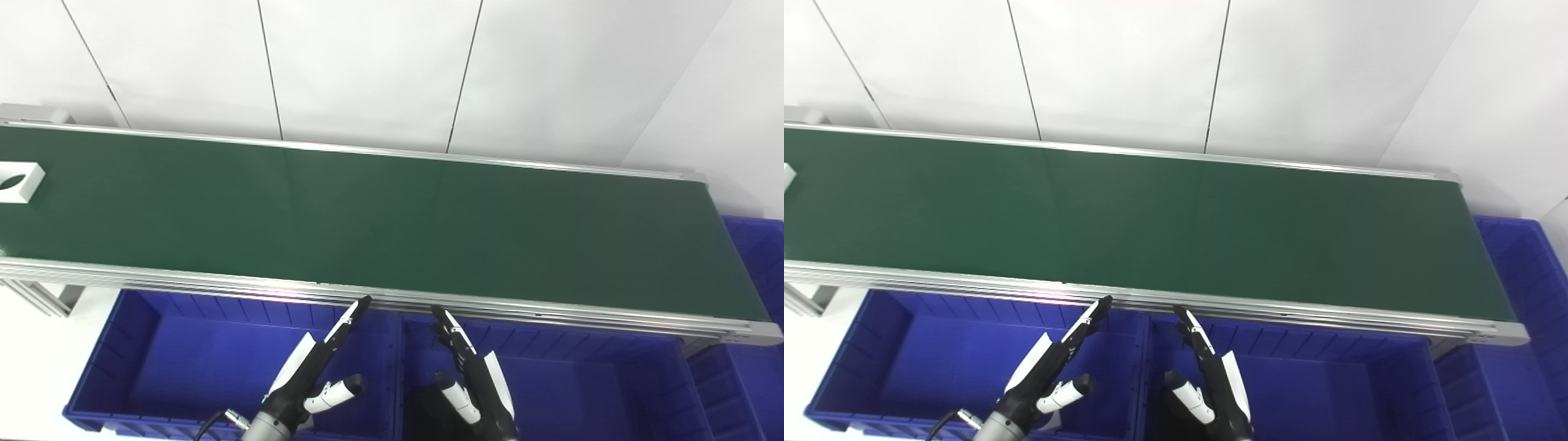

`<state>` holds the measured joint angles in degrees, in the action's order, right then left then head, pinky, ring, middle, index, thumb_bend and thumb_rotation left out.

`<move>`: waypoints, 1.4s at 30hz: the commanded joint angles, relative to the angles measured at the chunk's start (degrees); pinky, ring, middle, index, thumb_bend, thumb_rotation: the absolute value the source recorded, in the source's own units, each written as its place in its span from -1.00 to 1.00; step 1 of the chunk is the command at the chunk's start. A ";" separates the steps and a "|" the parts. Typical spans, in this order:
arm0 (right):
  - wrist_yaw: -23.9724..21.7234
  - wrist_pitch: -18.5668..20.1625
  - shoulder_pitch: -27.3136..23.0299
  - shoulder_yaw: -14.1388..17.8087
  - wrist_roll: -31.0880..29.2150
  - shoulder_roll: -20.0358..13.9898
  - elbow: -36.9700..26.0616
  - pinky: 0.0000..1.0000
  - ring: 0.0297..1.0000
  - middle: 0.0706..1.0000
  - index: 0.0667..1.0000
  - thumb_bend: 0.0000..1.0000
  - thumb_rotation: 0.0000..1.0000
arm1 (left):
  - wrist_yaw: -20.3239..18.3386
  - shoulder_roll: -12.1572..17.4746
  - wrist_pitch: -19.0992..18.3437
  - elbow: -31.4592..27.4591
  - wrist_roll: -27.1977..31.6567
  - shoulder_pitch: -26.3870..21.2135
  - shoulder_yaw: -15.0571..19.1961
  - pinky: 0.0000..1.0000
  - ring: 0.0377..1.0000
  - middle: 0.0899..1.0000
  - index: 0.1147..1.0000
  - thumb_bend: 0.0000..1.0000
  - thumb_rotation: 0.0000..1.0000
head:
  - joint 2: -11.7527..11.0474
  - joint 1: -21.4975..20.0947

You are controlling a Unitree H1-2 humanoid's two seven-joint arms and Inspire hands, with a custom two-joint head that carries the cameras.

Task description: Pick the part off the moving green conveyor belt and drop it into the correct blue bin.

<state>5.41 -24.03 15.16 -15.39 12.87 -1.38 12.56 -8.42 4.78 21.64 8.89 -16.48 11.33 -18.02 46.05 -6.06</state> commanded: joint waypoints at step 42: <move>1.07 -2.88 2.12 -0.28 -3.13 1.03 -3.72 0.81 0.80 0.90 0.85 0.87 1.00 | -0.05 0.10 4.17 -1.54 6.32 0.25 1.12 1.00 1.00 1.00 1.00 0.61 1.00 | -0.49 -0.46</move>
<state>6.05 -24.04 17.35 -15.59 10.11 -0.84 10.71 -8.56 4.94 23.58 9.42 -11.46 11.79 -17.15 45.62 -6.50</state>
